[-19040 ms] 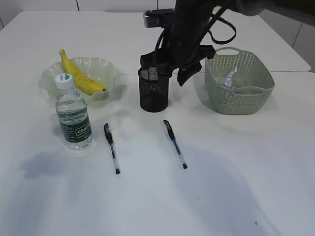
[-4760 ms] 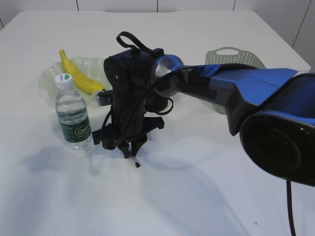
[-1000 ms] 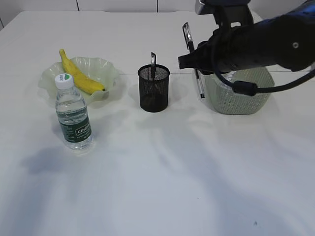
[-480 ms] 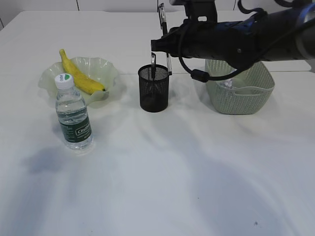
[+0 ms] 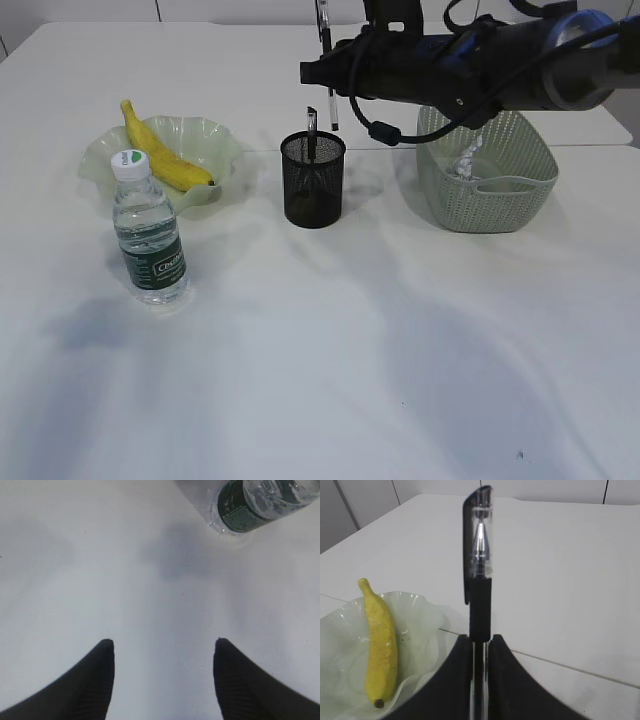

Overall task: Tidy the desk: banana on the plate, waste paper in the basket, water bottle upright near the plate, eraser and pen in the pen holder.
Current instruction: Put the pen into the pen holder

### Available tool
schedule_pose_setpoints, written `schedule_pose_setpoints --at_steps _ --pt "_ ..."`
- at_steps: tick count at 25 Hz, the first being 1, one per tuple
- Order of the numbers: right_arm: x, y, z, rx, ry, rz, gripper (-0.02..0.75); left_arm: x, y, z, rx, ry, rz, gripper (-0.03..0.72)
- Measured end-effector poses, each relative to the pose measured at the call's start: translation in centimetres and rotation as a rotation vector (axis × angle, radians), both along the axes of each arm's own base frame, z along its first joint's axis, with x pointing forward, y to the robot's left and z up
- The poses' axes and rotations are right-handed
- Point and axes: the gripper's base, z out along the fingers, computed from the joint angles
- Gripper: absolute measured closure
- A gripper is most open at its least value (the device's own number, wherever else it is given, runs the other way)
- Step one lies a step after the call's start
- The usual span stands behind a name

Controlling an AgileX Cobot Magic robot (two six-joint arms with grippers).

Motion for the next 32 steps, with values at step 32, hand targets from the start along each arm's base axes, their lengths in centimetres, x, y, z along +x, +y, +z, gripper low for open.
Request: schedule_pose_setpoints --at_steps 32 --pt "1.6 0.4 -5.7 -0.024 -0.034 0.145 0.693 0.1 0.0 0.0 0.002 -0.010 0.003 0.245"
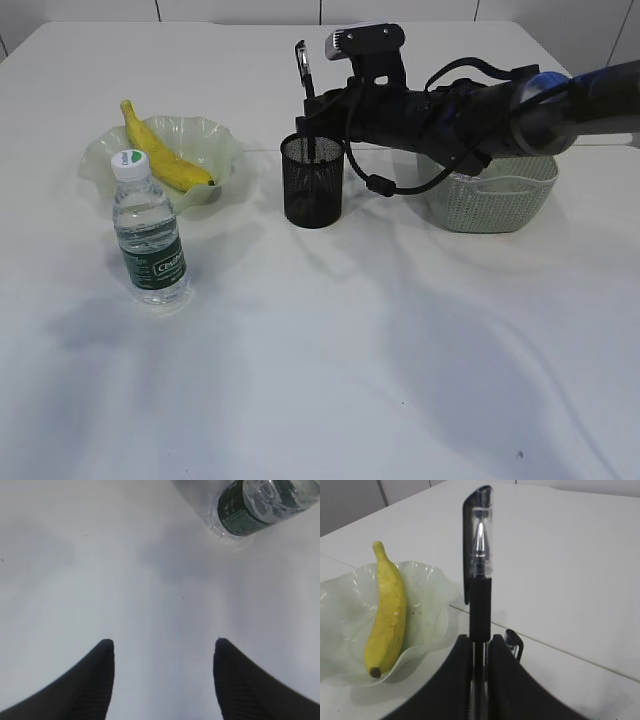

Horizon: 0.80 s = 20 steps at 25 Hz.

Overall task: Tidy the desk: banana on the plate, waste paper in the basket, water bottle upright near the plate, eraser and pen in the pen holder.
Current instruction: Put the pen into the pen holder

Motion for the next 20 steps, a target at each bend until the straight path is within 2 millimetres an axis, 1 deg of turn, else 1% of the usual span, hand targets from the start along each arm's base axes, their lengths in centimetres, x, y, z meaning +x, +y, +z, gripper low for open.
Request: schedule_pose_setpoints --at_steps 3,7,14,20 --pt "0.04 0.01 -0.39 -0.002 0.007 0.000 0.693 0.00 0.00 0.00 0.000 0.000 0.000 0.245" --pt "0.10 0.05 -0.21 -0.001 0.000 0.002 0.687 0.01 0.00 0.01 0.000 -0.002 0.000 0.246" --pt "0.10 0.06 -0.20 0.000 -0.001 0.003 0.610 0.03 0.01 0.01 0.001 -0.004 0.001 0.246" --pt "0.10 0.08 -0.19 0.001 -0.002 0.004 0.594 0.03 0.01 0.01 0.001 -0.004 0.001 0.245"
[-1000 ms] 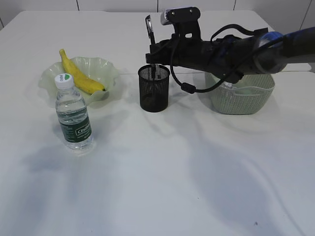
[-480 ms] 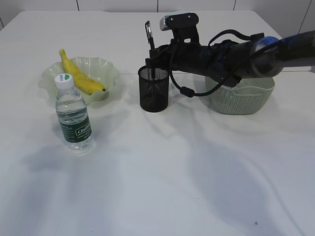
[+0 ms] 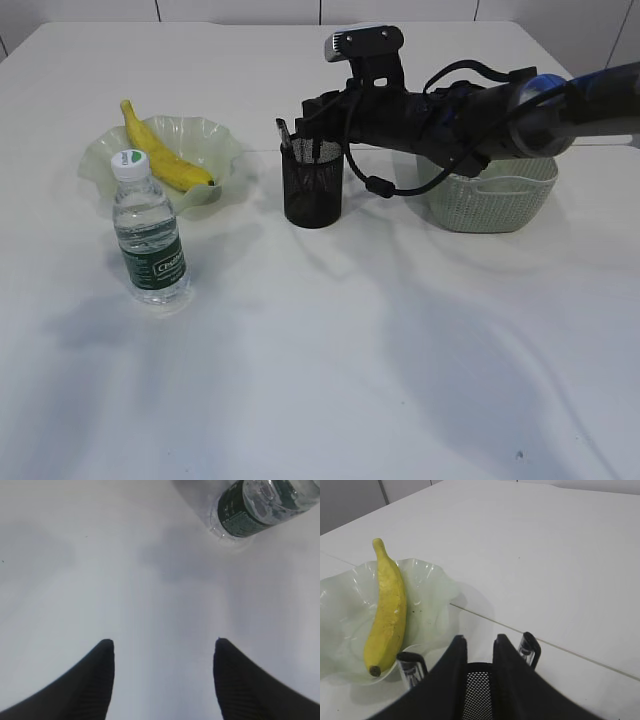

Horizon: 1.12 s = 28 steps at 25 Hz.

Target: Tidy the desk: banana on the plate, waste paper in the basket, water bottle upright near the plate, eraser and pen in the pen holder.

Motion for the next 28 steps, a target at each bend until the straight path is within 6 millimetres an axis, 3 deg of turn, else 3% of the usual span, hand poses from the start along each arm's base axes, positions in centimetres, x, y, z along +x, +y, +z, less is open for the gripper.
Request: schedule_pose_setpoints --at_steps 10,22,28 --pt "0.1 -0.1 0.7 0.001 -0.010 -0.009 0.591 0.0 0.0 0.0 0.000 -0.002 0.001 0.246" --pt "-1.1 -2.4 6.8 0.046 0.100 -0.244 0.589 -0.1 0.0 0.0 -0.002 0.008 -0.002 0.246" --pt "-1.6 -2.7 8.1 0.025 0.091 -0.281 0.589 -0.6 -0.2 -0.2 -0.013 0.069 -0.019 0.246"
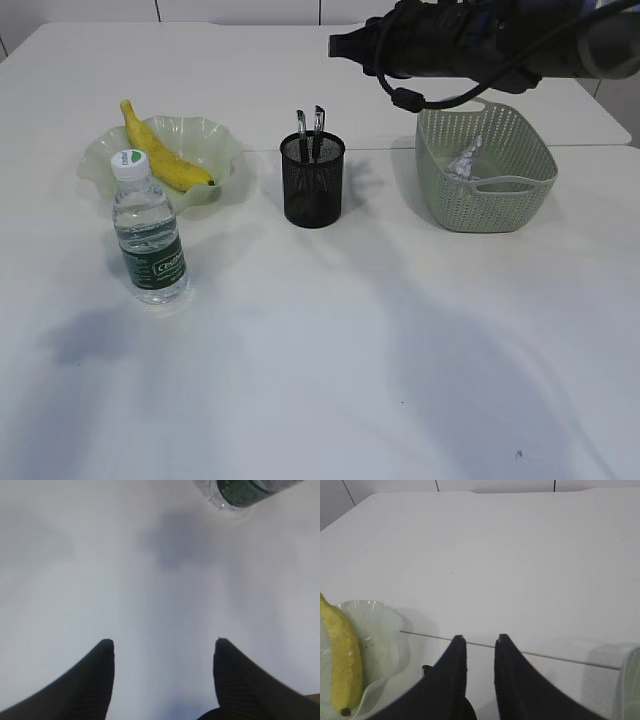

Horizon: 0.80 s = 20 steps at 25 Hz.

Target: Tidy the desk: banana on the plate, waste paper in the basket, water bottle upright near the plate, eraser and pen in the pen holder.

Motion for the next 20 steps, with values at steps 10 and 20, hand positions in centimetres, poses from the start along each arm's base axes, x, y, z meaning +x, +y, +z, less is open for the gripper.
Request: schedule_pose_setpoints --at_steps 10,20 --pt "-0.1 0.4 0.1 0.098 0.005 0.008 0.589 -0.3 -0.1 -0.1 -0.007 0.037 -0.010 0.246" --pt "-2.3 2.6 -1.0 0.229 0.206 0.437 0.587 -0.1 0.0 0.0 -0.003 0.009 -0.002 0.246"
